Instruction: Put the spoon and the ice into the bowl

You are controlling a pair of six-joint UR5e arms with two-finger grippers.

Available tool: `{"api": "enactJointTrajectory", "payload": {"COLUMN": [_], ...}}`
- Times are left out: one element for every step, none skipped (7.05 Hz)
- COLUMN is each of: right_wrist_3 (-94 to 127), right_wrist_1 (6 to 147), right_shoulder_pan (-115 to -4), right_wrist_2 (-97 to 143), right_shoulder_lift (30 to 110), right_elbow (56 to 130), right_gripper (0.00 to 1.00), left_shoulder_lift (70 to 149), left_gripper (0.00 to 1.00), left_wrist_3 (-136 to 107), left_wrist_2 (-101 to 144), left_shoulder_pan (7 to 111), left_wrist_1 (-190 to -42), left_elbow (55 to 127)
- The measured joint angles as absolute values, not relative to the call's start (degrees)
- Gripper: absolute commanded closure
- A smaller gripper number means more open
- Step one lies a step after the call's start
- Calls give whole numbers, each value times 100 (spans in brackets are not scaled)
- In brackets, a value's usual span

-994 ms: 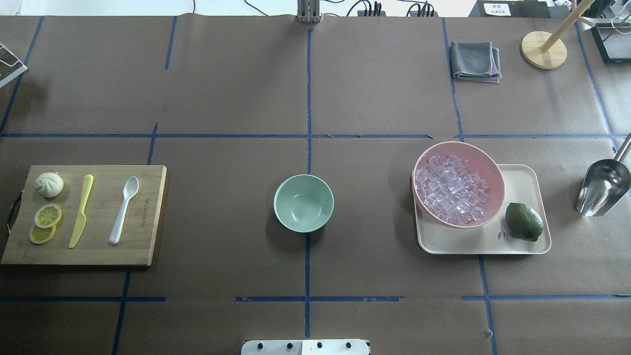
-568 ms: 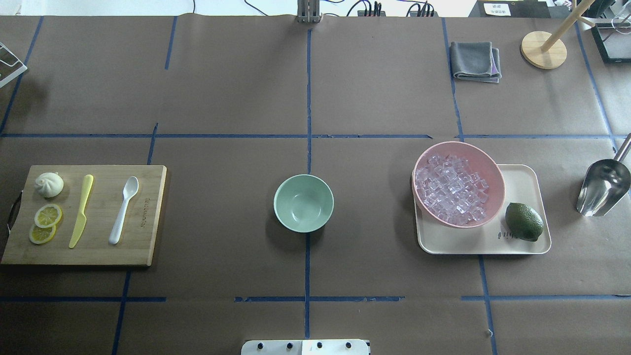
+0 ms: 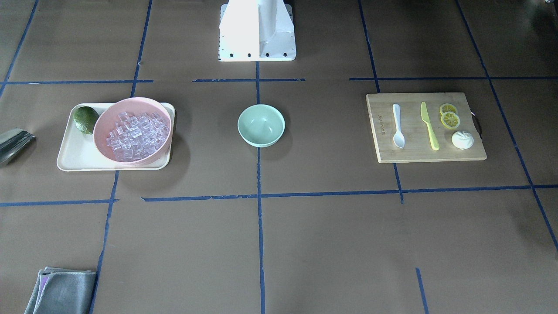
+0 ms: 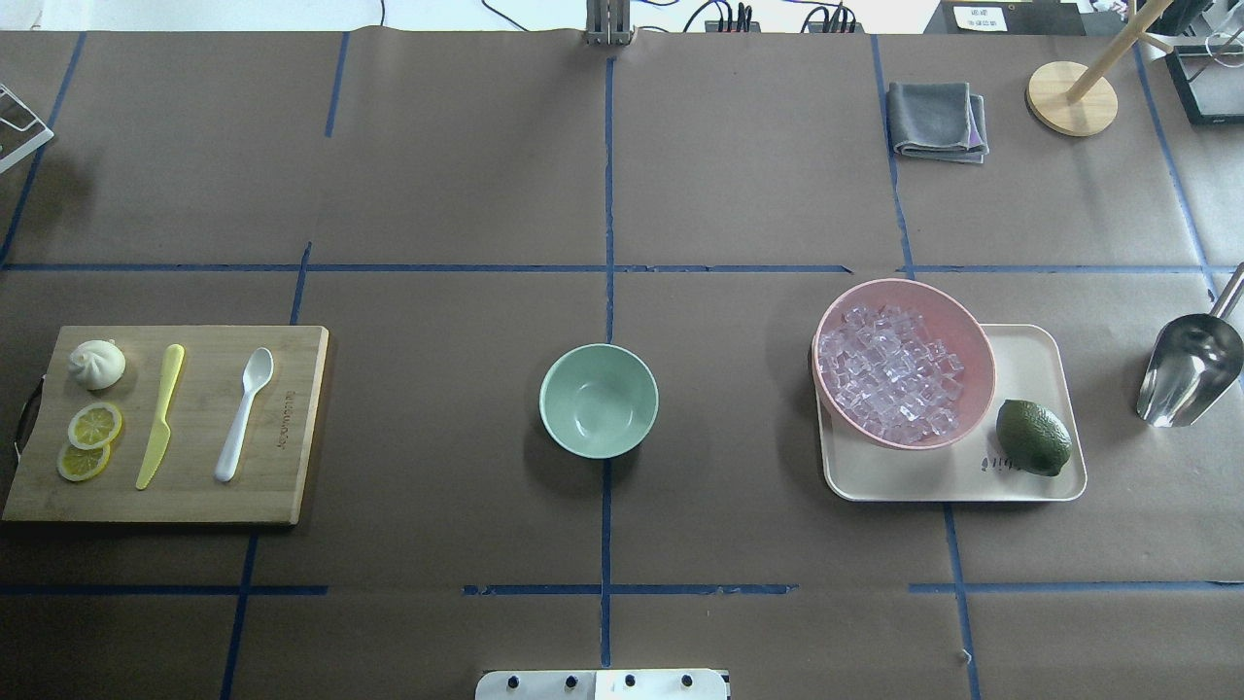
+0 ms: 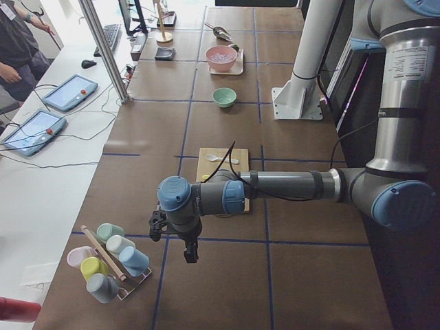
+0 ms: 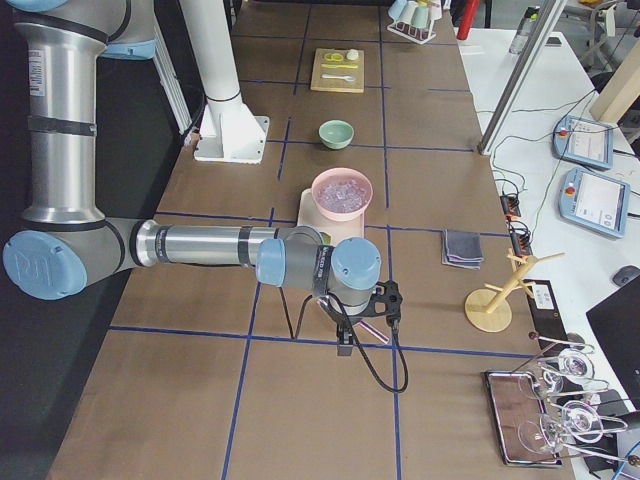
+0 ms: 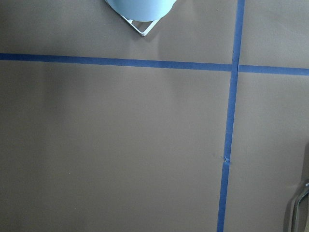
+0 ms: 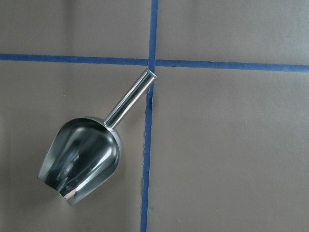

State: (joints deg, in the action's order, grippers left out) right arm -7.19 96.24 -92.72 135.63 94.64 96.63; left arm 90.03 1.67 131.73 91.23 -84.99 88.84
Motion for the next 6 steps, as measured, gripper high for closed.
{"api": "enactJointTrajectory", "payload": {"right_wrist_3": [-691, -664, -650, -639, -625, -619], "right_wrist_1": [9624, 9624, 9624, 9624, 9624, 9624], "right_shoulder_pan": [-9272, -9272, -9272, -9272, -9272, -9272], "right_wrist_2": [13567, 13569, 13570, 13572, 13576, 13578], "right_shoulder_lift": [9461, 9455, 9448, 9444, 9438, 9429], "right_elbow": [9662, 9663, 9662, 9664, 9670, 9672], "right_gripper": [0, 0, 0, 0, 0, 0], "left_shoulder_lift": [9006, 9013, 9020, 9023, 9026, 9026], "left_gripper": [0, 0, 0, 0, 0, 0], "left_wrist_3": [167, 167, 165, 163, 165, 137], "left_wrist_2": [13171, 13173, 13188, 13270, 13407, 13491], "left_shoulder_pan": [9123, 9121, 9111, 9106, 9103, 9096], "left_wrist_1": [-8499, -8513, -8586, -8699, -8796, -8842], "left_elbow": [8883, 8884, 8891, 8898, 8894, 8890]}}
